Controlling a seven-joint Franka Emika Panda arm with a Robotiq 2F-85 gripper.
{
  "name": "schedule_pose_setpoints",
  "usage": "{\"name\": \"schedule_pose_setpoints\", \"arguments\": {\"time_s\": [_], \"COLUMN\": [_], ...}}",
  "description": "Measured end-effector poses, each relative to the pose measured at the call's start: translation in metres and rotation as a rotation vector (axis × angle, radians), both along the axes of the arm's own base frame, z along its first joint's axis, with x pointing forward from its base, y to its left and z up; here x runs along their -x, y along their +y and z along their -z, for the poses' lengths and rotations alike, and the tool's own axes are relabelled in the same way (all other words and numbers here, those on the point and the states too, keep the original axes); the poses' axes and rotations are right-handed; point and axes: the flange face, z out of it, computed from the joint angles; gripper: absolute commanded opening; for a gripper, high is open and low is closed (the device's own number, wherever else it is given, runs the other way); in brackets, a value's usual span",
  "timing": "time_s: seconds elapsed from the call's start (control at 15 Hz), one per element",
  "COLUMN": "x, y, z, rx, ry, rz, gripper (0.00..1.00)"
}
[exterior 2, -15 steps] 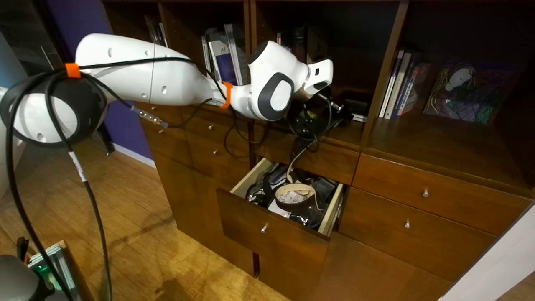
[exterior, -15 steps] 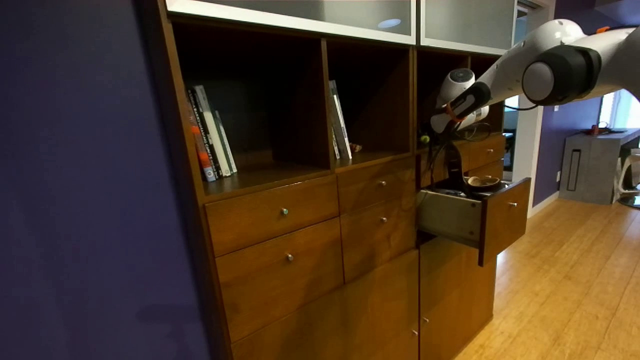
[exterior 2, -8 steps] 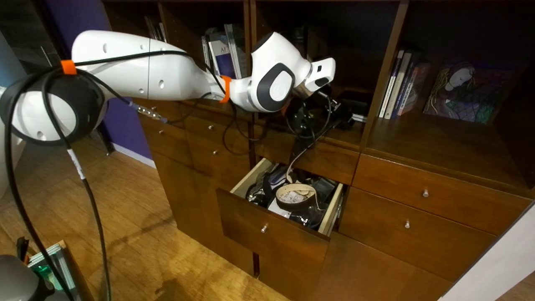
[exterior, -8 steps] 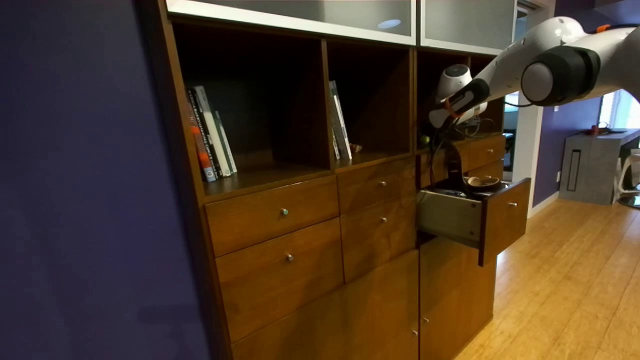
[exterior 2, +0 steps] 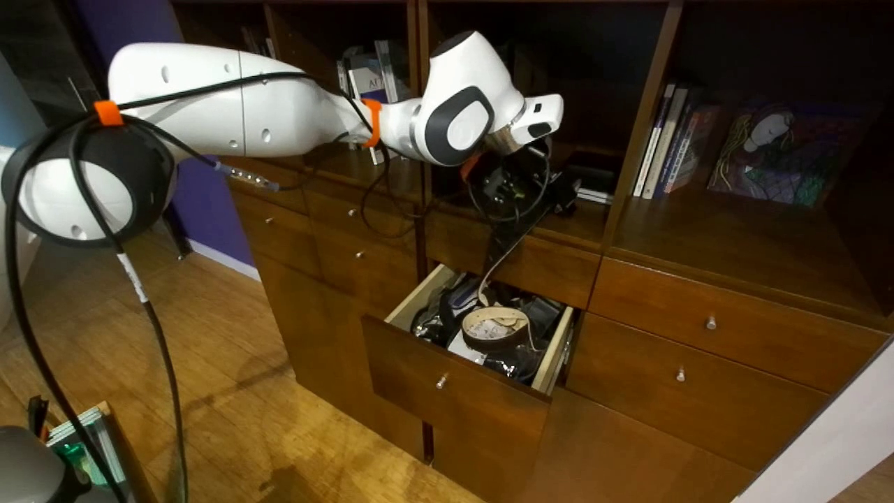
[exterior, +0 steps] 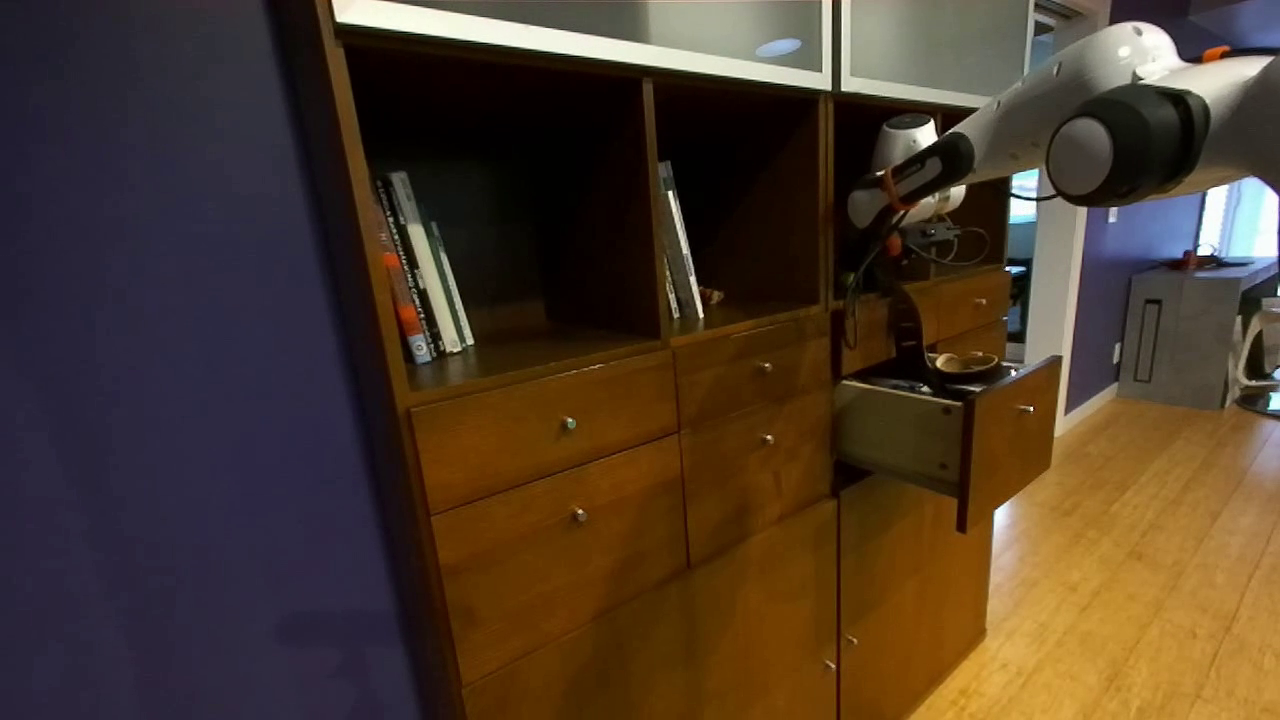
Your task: Remove the belt from the open drawer and put it on top of the drawer
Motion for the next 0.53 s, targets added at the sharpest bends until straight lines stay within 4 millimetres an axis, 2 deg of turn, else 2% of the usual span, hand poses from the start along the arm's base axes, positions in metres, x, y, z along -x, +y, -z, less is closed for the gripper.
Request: {"name": "schedule_pose_setpoints", "arguments": {"time_s": [0.27, 0.53], "x": [0.006, 0.01], "y": [-0.007, -0.015], "z": [-0.018, -0.03], "rx": [-0.111, -0.18], "ry": [0.044, 0.017], "rz": [0.012, 0.024], "gripper": [1.0, 1.0]}}
